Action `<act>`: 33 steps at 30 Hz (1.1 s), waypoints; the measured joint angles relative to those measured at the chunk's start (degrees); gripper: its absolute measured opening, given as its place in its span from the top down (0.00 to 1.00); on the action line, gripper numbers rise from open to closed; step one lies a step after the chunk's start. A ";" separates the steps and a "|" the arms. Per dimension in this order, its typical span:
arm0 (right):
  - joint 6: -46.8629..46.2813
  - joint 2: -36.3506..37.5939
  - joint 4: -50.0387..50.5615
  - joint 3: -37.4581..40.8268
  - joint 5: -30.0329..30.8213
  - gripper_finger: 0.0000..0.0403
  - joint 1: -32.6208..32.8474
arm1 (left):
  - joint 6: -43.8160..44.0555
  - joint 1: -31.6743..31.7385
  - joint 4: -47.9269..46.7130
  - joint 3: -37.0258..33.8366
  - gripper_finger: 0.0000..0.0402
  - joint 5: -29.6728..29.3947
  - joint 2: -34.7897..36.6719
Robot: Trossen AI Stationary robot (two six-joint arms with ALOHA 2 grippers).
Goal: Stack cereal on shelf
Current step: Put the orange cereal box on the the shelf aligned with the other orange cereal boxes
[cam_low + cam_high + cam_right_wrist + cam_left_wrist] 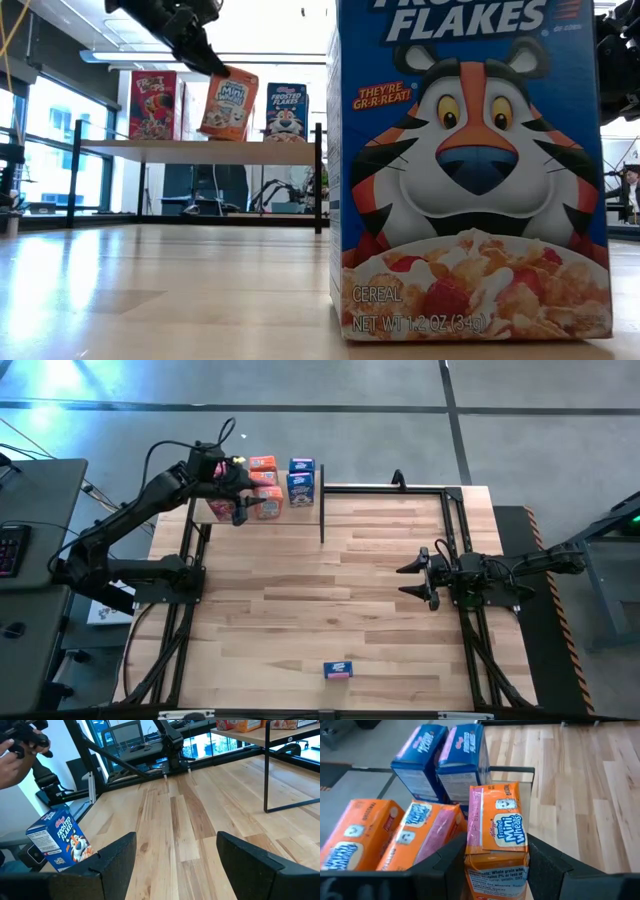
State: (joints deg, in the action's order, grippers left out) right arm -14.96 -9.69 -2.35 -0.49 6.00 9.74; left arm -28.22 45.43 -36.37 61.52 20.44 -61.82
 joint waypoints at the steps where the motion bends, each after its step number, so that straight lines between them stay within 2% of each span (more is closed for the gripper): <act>1: -0.02 0.00 0.00 0.00 0.01 0.33 0.00 | 0.04 0.00 -0.19 0.00 0.60 -0.06 -0.18; 16: -0.02 0.00 0.00 0.00 0.00 0.33 0.00 | 1.79 1.09 -1.53 0.09 0.59 -1.46 -0.41; 25: -0.02 0.00 0.00 0.00 0.00 0.33 0.00 | 2.64 1.88 -2.58 0.07 0.48 -1.87 -0.44; 33: -0.02 0.00 0.00 0.00 0.02 0.33 0.00 | 4.17 1.81 -2.85 0.02 0.46 -1.89 1.10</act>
State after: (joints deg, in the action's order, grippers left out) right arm -14.98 -9.69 -2.35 -0.49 6.02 9.74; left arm -24.05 47.24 -39.21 61.54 18.55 -60.73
